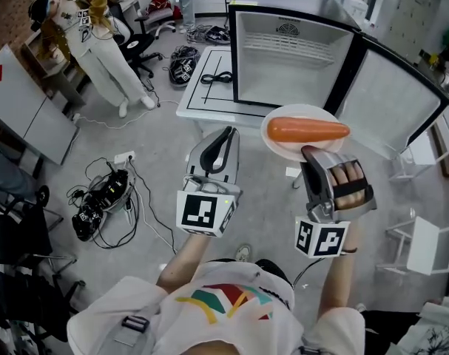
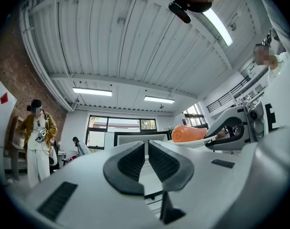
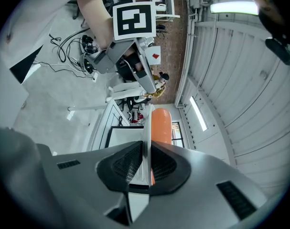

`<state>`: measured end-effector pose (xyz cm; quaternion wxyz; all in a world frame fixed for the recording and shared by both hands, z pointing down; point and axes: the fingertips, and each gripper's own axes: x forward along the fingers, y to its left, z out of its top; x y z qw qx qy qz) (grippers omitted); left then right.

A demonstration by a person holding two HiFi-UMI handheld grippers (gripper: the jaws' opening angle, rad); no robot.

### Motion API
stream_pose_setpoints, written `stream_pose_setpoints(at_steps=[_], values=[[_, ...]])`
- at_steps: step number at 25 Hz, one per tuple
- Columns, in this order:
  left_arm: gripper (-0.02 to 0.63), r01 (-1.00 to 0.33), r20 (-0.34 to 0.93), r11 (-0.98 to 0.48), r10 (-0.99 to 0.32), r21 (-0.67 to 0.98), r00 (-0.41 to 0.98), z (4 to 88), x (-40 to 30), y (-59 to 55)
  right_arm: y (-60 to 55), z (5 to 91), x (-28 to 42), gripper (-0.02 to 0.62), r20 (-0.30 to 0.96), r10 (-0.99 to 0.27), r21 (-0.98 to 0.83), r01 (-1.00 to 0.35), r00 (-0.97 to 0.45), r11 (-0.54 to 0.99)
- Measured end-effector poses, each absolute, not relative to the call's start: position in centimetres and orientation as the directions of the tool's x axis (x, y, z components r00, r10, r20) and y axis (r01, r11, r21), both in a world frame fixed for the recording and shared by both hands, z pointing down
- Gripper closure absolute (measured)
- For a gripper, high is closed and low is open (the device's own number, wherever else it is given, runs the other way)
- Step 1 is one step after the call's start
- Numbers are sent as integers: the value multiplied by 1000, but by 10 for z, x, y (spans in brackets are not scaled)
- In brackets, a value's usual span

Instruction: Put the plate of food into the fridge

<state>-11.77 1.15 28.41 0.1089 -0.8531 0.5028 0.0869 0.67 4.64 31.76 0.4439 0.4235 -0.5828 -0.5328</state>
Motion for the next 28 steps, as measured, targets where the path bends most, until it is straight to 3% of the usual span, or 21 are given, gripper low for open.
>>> stream_pose_setpoints(at_steps=[13, 28], values=[[577, -873, -214, -484, -847, -67, 486, 302, -104, -94, -65, 320, 20, 557, 95, -966, 995, -20, -242, 102], [577, -884, -212, -462, -859, -76, 467, 300, -29, -247, -216, 318, 77, 557, 86, -949, 995, -25, -302, 98]])
